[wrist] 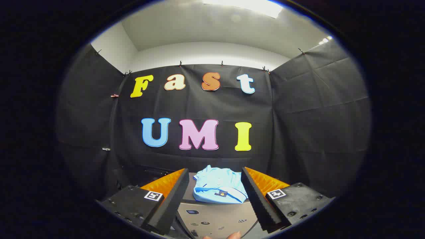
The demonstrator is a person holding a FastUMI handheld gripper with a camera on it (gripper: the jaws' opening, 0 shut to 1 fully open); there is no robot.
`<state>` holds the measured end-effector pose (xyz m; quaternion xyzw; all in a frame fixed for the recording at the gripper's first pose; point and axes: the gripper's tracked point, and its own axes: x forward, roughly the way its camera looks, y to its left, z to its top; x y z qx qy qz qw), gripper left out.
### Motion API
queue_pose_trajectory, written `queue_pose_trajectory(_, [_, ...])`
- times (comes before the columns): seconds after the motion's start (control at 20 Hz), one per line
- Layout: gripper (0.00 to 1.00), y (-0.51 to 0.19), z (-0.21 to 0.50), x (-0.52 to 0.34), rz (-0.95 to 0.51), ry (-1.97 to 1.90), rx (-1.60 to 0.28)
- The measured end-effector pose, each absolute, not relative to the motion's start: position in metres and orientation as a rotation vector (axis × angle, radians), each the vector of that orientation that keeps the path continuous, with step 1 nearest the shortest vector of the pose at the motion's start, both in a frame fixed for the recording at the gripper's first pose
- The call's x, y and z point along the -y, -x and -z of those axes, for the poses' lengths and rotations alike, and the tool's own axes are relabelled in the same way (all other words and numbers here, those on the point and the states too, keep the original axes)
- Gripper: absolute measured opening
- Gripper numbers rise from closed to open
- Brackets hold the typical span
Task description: Put the clothes into the washing machine and then close the washing machine lid.
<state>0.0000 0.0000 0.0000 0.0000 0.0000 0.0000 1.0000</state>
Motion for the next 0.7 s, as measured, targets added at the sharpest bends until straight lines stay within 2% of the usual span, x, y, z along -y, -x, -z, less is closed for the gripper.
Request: queue_pose_trajectory(0.7, [0.97,0.001,0.006,0.016,0.045,-0.014,-0.045])
